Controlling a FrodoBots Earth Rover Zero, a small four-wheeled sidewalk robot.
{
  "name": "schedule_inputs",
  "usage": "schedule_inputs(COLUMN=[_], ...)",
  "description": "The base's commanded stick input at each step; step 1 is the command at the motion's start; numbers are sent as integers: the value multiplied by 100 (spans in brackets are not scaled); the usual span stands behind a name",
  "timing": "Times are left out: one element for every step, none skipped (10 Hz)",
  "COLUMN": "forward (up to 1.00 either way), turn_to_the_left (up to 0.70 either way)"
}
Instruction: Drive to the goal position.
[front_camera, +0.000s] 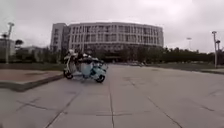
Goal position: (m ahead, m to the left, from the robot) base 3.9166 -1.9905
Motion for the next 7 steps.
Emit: schedule_inputs(forward=[70,70,70,70,70,70,70], turn_to_the_left=[5,0,0,0,-9,-23,-35])
